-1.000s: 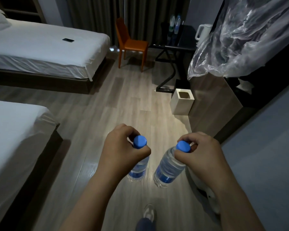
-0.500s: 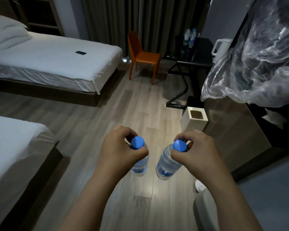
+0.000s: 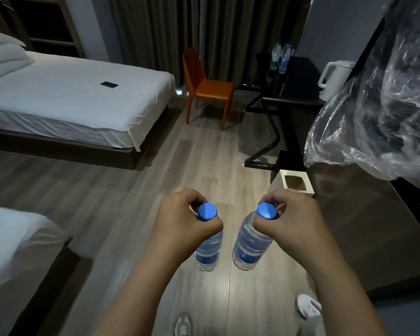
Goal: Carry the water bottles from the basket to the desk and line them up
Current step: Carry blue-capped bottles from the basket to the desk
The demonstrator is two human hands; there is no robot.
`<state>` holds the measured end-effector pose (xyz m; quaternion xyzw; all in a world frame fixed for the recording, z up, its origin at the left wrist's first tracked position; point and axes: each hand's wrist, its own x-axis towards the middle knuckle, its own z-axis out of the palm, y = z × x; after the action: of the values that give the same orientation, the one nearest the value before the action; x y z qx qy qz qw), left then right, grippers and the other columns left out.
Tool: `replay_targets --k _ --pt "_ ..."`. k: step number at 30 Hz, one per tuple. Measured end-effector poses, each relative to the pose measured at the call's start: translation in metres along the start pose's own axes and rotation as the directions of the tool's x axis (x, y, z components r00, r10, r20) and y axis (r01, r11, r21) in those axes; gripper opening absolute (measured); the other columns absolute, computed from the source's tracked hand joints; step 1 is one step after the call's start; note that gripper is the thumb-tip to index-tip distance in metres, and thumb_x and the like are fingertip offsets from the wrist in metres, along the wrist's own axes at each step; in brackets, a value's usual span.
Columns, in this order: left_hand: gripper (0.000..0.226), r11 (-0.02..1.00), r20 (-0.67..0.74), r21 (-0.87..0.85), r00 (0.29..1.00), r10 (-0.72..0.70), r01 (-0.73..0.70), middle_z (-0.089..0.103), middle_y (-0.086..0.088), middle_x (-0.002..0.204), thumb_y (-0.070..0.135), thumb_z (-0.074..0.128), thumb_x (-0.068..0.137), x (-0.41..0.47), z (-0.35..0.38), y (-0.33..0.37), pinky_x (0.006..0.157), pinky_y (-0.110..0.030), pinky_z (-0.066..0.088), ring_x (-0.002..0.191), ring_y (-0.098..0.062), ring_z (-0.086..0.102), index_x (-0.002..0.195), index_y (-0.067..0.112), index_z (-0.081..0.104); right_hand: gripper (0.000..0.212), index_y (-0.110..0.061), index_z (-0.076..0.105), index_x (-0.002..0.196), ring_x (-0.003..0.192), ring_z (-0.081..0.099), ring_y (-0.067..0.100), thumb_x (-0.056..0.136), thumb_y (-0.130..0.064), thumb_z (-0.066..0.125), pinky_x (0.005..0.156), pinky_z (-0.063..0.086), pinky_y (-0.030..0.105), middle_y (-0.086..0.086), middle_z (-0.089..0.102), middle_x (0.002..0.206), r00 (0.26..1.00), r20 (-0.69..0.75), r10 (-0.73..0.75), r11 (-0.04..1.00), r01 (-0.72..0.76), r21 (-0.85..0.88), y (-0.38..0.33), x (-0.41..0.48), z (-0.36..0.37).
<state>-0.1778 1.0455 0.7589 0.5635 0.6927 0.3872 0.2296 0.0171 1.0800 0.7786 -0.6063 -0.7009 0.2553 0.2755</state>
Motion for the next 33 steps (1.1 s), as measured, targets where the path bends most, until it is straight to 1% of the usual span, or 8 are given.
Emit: replay_targets --k 3,8,11,16,21,25,30,33 --pt "0.022 1.0 0.005 -0.01 1.0 0.016 -0.016 0.057 0.012 0.077 0.03 0.075 0.054 0.053 -0.004 -0.008 0.048 -0.011 0.04 0.056 -0.004 0.054 0.069 0.029 0.06 0.017 -0.027 0.066 0.079 0.071 0.059 0.01 0.064 -0.026 0.074 0.061 0.053 0.023 -0.012 0.059 0.081 1.0 -0.009 0.011 1.0 -0.011 -0.01 -0.01 0.045 0.01" --pt "0.024 0.997 0.015 -0.008 0.997 0.077 -0.077 0.055 0.012 0.076 0.036 0.071 0.051 0.135 -0.008 -0.021 0.048 -0.01 0.039 0.059 -0.002 0.055 0.07 0.029 0.058 0.015 -0.028 0.065 0.076 0.068 0.057 0.007 0.064 -0.024 0.072 0.055 0.043 0.016 -0.011 0.058 0.079 0.998 -0.066 0.014 1.0 -0.015 -0.003 -0.025 0.117 0.027" --pt "0.022 0.997 0.001 -0.009 0.997 0.079 -0.079 0.054 0.013 0.074 0.029 0.074 0.053 0.177 -0.004 -0.026 0.049 -0.008 0.038 0.062 0.0 0.055 0.068 0.029 0.058 0.014 -0.029 0.064 0.075 0.069 0.056 0.004 0.065 -0.024 0.071 0.055 0.044 0.016 -0.012 0.058 0.08 0.998 -0.059 0.022 1.0 -0.023 -0.013 -0.029 0.156 0.033" --pt "0.021 0.998 0.005 0.01 0.998 0.064 -0.064 0.052 0.012 0.071 0.028 0.074 0.052 0.249 0.011 -0.03 0.053 -0.005 0.039 0.062 0.001 0.054 0.064 0.029 0.057 0.015 -0.03 0.063 0.077 0.07 0.057 0.007 0.065 -0.027 0.072 0.057 0.047 0.018 -0.014 0.057 0.079 0.999 -0.025 0.02 0.998 -0.022 -0.058 -0.023 0.229 0.043" --pt "0.021 0.998 -0.002 0.039 0.998 0.057 -0.057 0.052 0.011 0.071 0.028 0.073 0.052 0.323 0.037 -0.023 0.049 -0.009 0.039 0.059 -0.006 0.053 0.064 0.027 0.057 0.015 -0.03 0.063 0.073 0.066 0.055 0.004 0.061 -0.03 0.071 0.05 0.036 0.015 -0.013 0.056 0.079 1.0 -0.001 -0.002 0.993 0.002 -0.118 -0.01 0.314 0.044" --pt "0.021 0.999 -0.021 0.027 0.999 0.048 -0.047 0.052 0.01 0.071 0.03 0.072 0.049 0.378 0.054 -0.011 0.052 -0.007 0.04 0.062 -0.005 0.054 0.064 0.025 0.059 0.017 -0.026 0.063 0.073 0.068 0.056 0.007 0.059 -0.031 0.07 0.056 0.05 0.025 -0.012 0.057 0.08 0.999 0.0 -0.054 0.992 0.053 -0.111 -0.004 0.377 0.033" --pt "0.022 0.999 -0.085 0.008 0.995 0.047 -0.047 0.053 0.009 0.073 0.032 0.072 0.048 0.45 0.078 0.007 0.055 -0.005 0.04 0.069 0.0 0.055 0.065 0.025 0.06 0.013 -0.028 0.06 0.071 0.066 0.055 0.006 0.062 -0.029 0.069 0.052 0.039 0.017 -0.01 0.054 0.078 0.995 0.022 -0.102 0.986 0.104 -0.129 0.003 0.458 0.019" --pt "0.022 0.999 -0.09 0.021 0.995 0.05 -0.048 0.054 0.008 0.074 0.032 0.071 0.049 0.489 0.086 0.013 0.056 -0.007 0.041 0.071 -0.002 0.054 0.066 0.024 0.061 0.014 -0.027 0.061 0.072 0.067 0.056 0.007 0.061 -0.029 0.07 0.054 0.047 0.021 -0.011 0.055 0.079 0.995 0.024 -0.095 0.989 0.098 -0.114 0.009 0.499 0.013"
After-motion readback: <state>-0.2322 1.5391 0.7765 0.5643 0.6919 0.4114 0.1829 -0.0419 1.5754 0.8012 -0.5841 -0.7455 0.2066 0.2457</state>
